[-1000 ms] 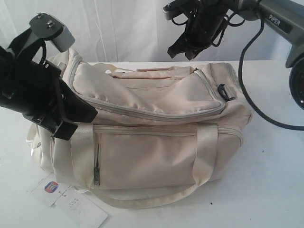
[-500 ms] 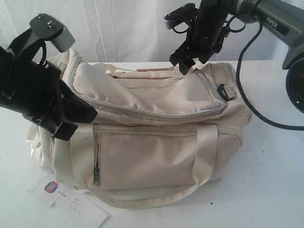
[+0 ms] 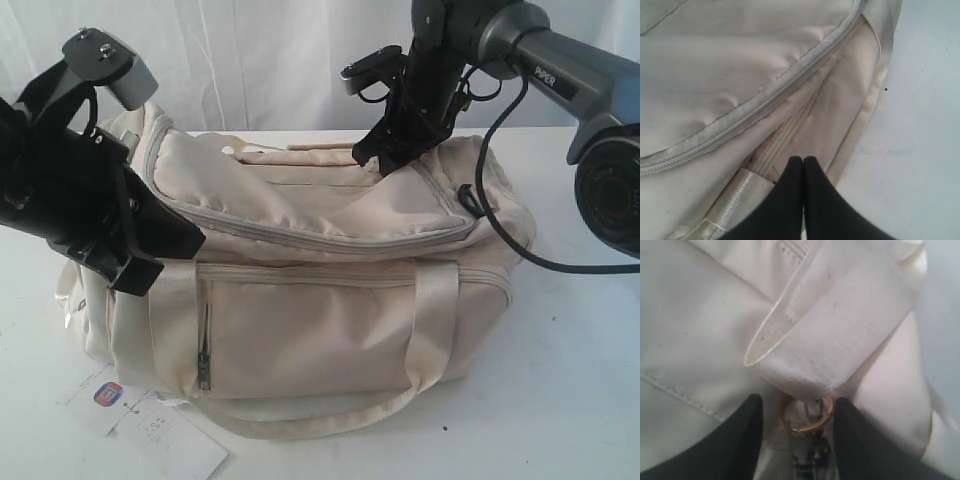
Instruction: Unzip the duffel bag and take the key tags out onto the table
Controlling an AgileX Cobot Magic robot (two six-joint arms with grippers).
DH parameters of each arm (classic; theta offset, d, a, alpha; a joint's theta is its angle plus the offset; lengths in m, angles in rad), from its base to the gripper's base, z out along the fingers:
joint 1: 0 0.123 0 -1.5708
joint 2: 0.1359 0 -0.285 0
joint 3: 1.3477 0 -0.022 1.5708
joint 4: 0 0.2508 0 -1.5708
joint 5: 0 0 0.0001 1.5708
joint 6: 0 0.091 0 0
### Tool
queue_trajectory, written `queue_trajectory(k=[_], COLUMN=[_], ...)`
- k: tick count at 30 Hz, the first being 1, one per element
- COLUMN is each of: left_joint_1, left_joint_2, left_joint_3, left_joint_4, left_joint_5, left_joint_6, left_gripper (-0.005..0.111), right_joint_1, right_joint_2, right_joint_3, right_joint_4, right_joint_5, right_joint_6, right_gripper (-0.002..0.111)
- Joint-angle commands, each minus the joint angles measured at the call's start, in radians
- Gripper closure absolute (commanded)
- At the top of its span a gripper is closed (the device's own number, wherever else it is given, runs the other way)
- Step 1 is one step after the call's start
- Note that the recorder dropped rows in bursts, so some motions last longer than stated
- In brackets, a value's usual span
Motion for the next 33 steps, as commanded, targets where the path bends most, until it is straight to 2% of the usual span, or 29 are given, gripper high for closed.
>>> queue_trajectory(k=[1, 5, 8, 22, 33], left_joint_1=[-0.005, -0.005, -0.005, -0.005, -0.005], left_joint_2=[-0.003, -0.003, -0.003, -0.003, -0.003], left_joint_3=[0.007, 0.007, 0.007, 0.007, 0.007], left_joint_4=[-0.016, -0.016, -0.016, -0.016, -0.016], left_joint_5=[0.016, 0.016, 0.016, 0.016, 0.018], left_joint_6=[-0.001, -0.001, -0.001, -0.001, -0.001], left_gripper=[0.107, 0.107, 0.107, 0.107, 0.107], right_joint_1=[-0.001, -0.001, -0.001, -0.001, -0.001], right_joint_2=[-0.004, -0.010, -0.015, -0.097, -0.131], right_joint_3=[-0.002, -0.002, -0.002, -0.002, -0.002], right_joint_4=[-0.008, -0.012, -0.012, -0.015, -0.015], right_joint_5=[-0.010, -0.035, -0.051, -0.105, -0.013], right_joint_6=[-0.009, -0.007, -0.007, -0.007, -0.004], right_gripper=[0.083, 0.096, 0.099, 0.099, 0.099])
